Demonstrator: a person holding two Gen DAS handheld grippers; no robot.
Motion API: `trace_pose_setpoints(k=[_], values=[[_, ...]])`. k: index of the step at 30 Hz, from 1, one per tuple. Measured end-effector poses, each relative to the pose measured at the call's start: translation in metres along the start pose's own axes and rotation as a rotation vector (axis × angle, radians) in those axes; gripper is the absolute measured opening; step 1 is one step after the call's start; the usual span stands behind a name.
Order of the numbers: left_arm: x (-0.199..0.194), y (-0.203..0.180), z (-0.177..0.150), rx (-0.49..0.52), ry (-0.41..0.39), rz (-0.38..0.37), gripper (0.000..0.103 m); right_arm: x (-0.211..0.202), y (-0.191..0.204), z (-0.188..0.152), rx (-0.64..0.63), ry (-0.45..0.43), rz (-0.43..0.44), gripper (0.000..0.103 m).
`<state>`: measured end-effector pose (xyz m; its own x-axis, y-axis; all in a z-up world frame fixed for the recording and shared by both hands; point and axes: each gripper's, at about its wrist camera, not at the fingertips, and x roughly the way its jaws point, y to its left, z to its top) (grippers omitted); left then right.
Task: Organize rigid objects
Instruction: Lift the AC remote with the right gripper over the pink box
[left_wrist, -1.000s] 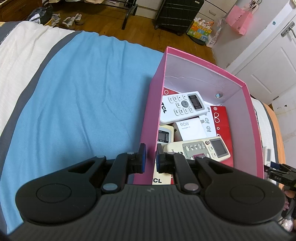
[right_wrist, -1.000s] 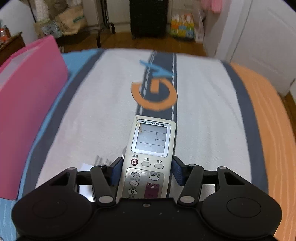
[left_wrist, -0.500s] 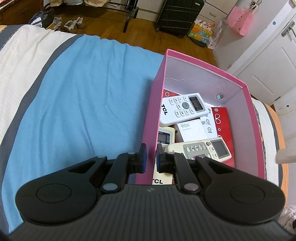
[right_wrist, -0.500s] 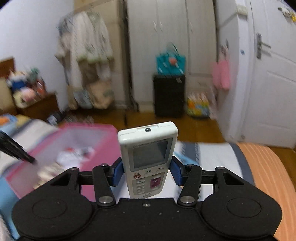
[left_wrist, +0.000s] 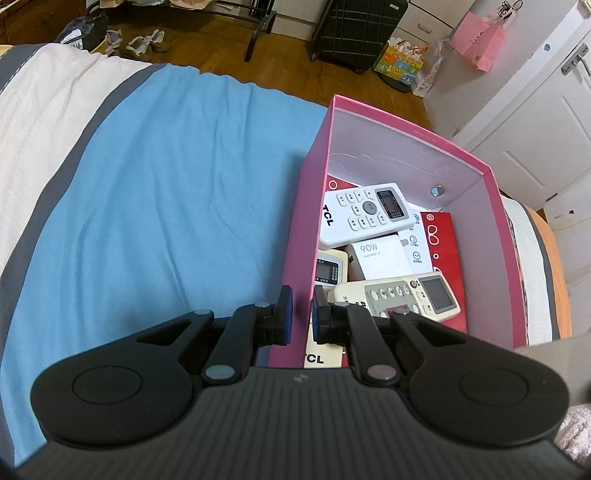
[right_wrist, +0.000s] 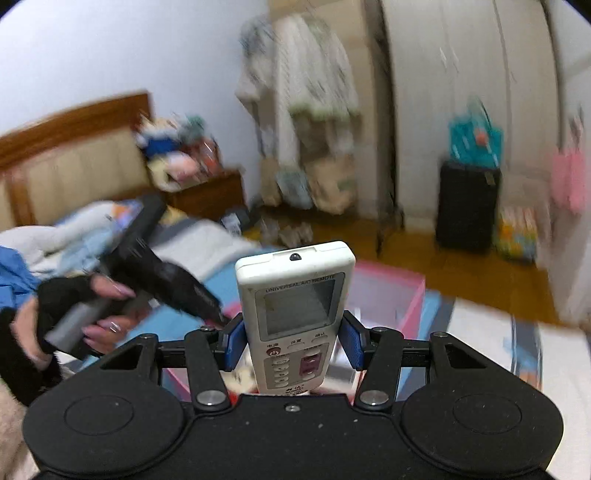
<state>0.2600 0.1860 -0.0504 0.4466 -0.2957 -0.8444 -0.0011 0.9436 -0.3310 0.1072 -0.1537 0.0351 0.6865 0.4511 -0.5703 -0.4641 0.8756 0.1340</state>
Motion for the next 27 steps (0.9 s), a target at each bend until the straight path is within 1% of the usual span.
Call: trace_pose_setpoints(k=[2, 4, 9, 12, 13, 15, 18, 20, 23, 27], values=[[0.000, 0.001, 0.000, 0.002, -0.002, 0.000, 0.009, 0.014, -0.001, -0.004, 0.064, 0.074, -0.021, 0.058], [0.000, 0.001, 0.000, -0.002, -0.004, -0.008, 0.009, 0.022, 0.001, -0.005, 0.085, 0.125, -0.021, 0.058], [0.001, 0.003, 0.000, -0.008, -0.003, -0.023, 0.009, 0.041, 0.019, -0.008, -0.042, 0.218, -0.063, 0.058], [0.002, 0.003, 0.000, -0.008, -0.003, -0.024, 0.009, 0.049, 0.020, -0.008, -0.048, 0.249, -0.039, 0.058], [0.001, 0.004, 0.000, -0.009, -0.003, -0.026, 0.009, 0.048, 0.018, -0.013, -0.038, 0.258, -0.032, 0.058], [0.001, 0.005, -0.001, -0.010, -0.003, -0.030, 0.009, 0.052, 0.014, -0.015, -0.002, 0.281, -0.030, 0.058], [0.001, 0.006, 0.000, -0.013, -0.002, -0.035, 0.009, 0.054, 0.007, -0.015, 0.079, 0.278, -0.014, 0.058], [0.001, 0.007, 0.000, -0.016, -0.001, -0.039, 0.009, 0.061, 0.005, -0.016, 0.091, 0.285, -0.033, 0.058], [0.001, 0.008, 0.000, -0.015, -0.002, -0.043, 0.009, 0.073, 0.008, -0.014, 0.050, 0.288, -0.080, 0.058], [0.001, 0.007, 0.000, -0.015, -0.001, -0.045, 0.009, 0.093, 0.008, -0.002, 0.047, 0.297, -0.125, 0.058]])
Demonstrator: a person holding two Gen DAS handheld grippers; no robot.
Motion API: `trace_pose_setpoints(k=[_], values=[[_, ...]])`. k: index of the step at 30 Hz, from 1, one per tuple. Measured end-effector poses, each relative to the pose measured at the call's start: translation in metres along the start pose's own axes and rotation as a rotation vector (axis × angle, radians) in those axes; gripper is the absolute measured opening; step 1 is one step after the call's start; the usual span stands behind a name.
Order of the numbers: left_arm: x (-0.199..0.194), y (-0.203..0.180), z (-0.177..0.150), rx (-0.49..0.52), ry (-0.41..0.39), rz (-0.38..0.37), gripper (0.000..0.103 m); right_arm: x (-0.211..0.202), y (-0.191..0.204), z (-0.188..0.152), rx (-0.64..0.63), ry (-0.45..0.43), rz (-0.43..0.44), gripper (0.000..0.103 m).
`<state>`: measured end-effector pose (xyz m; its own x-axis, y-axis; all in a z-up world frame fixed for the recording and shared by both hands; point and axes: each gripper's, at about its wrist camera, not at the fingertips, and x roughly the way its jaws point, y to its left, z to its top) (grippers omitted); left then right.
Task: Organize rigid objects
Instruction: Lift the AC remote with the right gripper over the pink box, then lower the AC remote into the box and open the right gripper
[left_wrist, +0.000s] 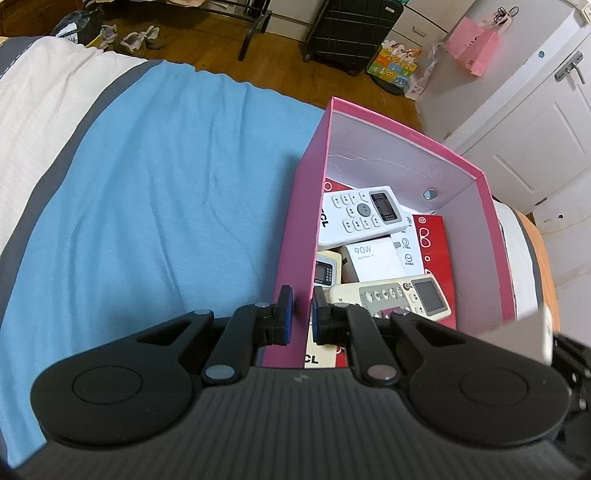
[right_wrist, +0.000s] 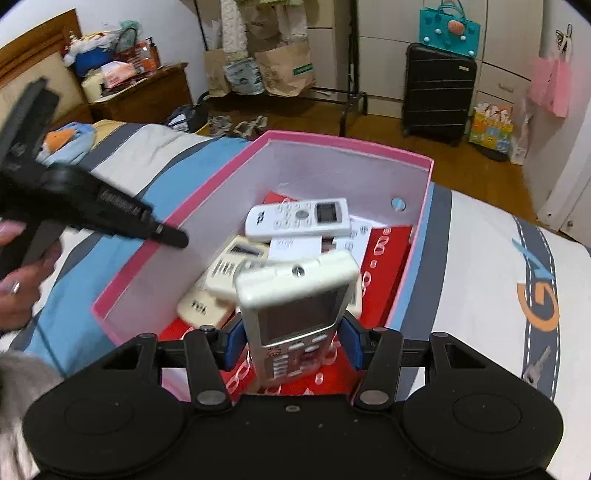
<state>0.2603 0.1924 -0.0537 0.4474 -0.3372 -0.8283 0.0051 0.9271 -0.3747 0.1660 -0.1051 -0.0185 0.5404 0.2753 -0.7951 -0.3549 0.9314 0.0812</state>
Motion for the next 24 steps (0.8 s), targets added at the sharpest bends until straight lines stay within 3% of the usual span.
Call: trace_pose_setpoints(k=[8, 15, 20, 24], values=[[0.001, 0.000, 0.000, -0.001, 0.000, -0.005, 0.009, 0.034, 0.016, 0.029, -0.060, 0.040, -0.103, 0.058], [0.001, 0.002, 0.000, -0.006, 0.003, -0.012, 0.010, 0.052, 0.017, 0.020, -0.137, 0.115, -0.147, 0.058], [0.002, 0.003, 0.001, -0.015, 0.004, -0.013, 0.010, 0.014, 0.015, 0.017, -0.169, 0.027, -0.132, 0.063], [0.002, 0.001, 0.000, -0.013, 0.002, -0.004, 0.010, -0.034, -0.020, 0.021, -0.098, -0.043, -0.041, 0.073]])
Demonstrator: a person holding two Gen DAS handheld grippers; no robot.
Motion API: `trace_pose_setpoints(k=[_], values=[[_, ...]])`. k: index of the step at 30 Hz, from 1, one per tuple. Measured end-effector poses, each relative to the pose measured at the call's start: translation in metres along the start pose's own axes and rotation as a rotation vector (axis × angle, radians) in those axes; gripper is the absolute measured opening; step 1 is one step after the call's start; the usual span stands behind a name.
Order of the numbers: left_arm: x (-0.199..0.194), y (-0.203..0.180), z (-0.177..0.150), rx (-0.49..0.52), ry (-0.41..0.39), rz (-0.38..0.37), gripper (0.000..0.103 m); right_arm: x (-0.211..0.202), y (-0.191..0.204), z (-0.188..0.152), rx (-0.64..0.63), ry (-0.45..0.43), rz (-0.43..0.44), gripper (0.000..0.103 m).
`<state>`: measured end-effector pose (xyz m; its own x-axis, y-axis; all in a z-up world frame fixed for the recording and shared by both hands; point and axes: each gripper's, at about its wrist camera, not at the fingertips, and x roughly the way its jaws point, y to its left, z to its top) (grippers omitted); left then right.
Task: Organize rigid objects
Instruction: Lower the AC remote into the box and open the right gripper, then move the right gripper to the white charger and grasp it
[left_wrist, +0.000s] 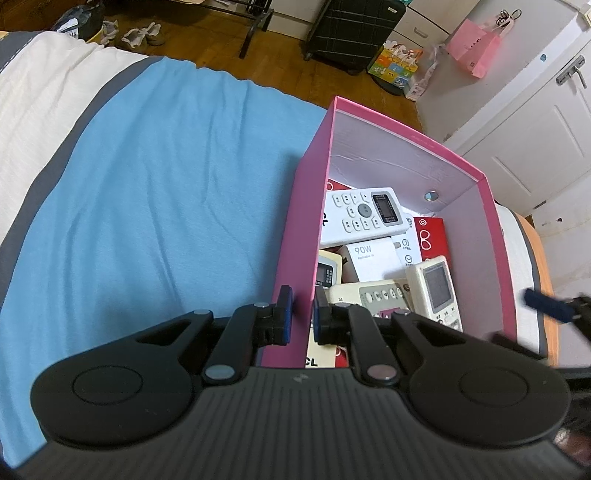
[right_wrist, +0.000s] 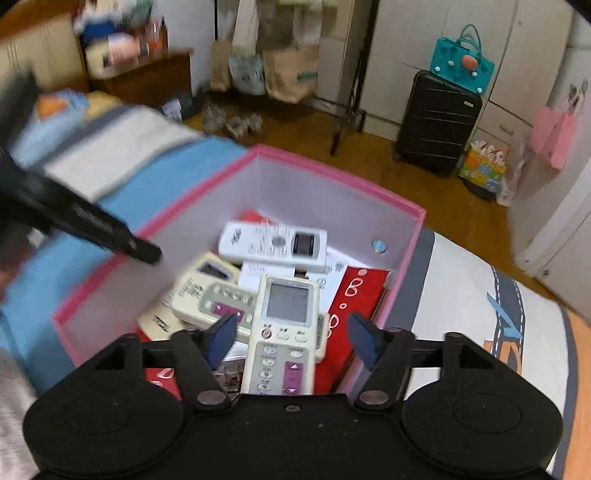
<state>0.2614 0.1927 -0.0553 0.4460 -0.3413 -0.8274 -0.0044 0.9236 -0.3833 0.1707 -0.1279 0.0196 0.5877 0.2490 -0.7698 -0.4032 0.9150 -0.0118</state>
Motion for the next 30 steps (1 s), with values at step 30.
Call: trace_pose_setpoints(k=[30], values=[[-0.003, -0.005, 0.002, 0.003, -0.004, 0.030, 0.009, 0.066, -0.145, -0.125, 0.414, 0.303, -0.032, 0.072]])
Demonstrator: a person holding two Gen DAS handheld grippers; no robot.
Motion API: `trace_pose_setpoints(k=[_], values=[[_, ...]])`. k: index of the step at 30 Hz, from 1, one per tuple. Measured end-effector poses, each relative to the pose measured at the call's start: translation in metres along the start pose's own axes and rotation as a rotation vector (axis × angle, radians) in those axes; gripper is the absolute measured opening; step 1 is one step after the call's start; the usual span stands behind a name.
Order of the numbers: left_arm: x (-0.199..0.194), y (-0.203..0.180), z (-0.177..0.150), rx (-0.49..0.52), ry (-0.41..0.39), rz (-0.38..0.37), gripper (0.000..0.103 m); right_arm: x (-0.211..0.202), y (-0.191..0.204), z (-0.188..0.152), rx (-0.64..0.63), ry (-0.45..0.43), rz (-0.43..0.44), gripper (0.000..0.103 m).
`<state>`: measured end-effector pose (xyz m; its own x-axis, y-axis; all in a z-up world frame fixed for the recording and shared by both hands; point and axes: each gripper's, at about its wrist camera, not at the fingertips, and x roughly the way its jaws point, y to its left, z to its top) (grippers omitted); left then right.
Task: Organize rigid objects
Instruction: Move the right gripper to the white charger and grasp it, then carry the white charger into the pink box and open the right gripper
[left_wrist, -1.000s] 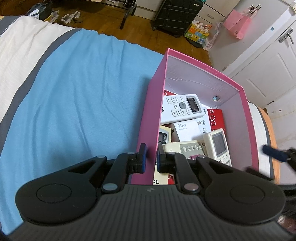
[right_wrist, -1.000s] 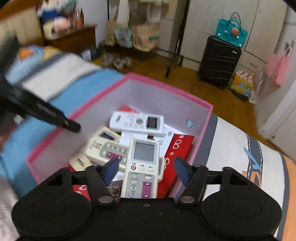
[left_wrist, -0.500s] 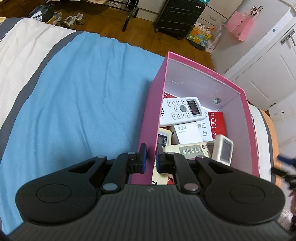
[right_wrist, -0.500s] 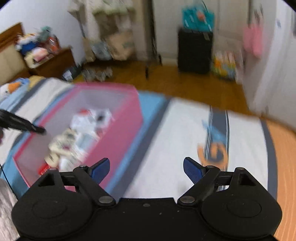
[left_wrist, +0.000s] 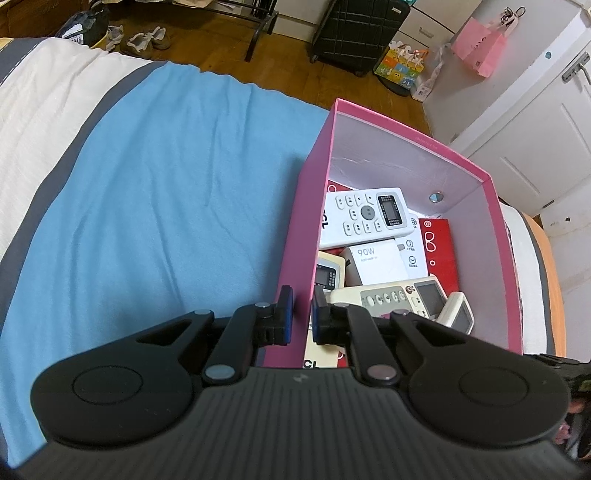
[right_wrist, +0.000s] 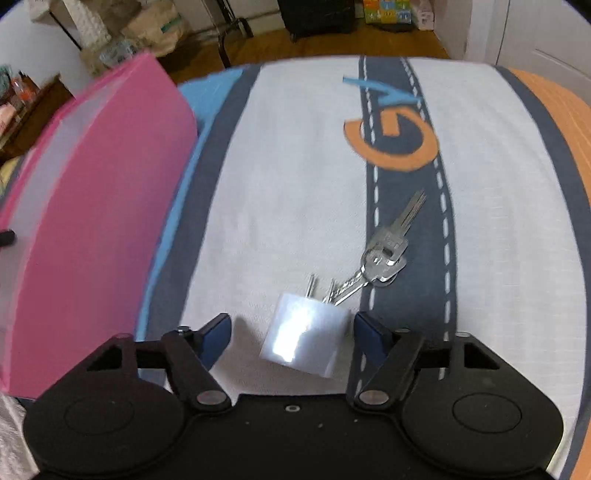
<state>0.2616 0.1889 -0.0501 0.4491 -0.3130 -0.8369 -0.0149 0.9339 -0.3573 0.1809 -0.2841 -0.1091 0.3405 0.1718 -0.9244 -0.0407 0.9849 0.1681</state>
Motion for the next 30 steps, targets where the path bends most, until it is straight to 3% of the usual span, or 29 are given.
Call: trace_pose_setpoints(k=[3, 5, 9, 16, 20, 25, 30], values=[[0.000, 0.000, 0.000, 0.003, -0.001, 0.004, 0.009, 0.001, 0.017, -0.002, -0.105, -0.024, -0.092, 0.067], [0.000, 0.000, -0.001, 0.003, -0.001, 0.005, 0.009, -0.005, 0.019, -0.004, -0.118, -0.061, -0.090, 0.052], [-0.001, 0.000, -0.001, 0.003, -0.003, 0.005, 0.009, -0.018, 0.020, -0.006, -0.123, -0.094, -0.062, 0.052], [0.000, 0.002, -0.001, -0.002, -0.002, 0.004, 0.010, -0.054, 0.032, -0.008, -0.123, -0.241, -0.028, 0.052], [0.000, 0.002, -0.001, 0.006, -0.006, 0.010, 0.010, -0.083, 0.046, -0.001, -0.119, -0.328, 0.044, 0.052], [-0.001, -0.001, -0.003, 0.019, -0.010, 0.021, 0.009, -0.118, 0.100, 0.021, -0.198, -0.381, 0.215, 0.052], [-0.002, -0.005, -0.004, 0.037, -0.011, 0.032, 0.008, -0.116, 0.164, 0.049, -0.337, -0.328, 0.223, 0.052]])
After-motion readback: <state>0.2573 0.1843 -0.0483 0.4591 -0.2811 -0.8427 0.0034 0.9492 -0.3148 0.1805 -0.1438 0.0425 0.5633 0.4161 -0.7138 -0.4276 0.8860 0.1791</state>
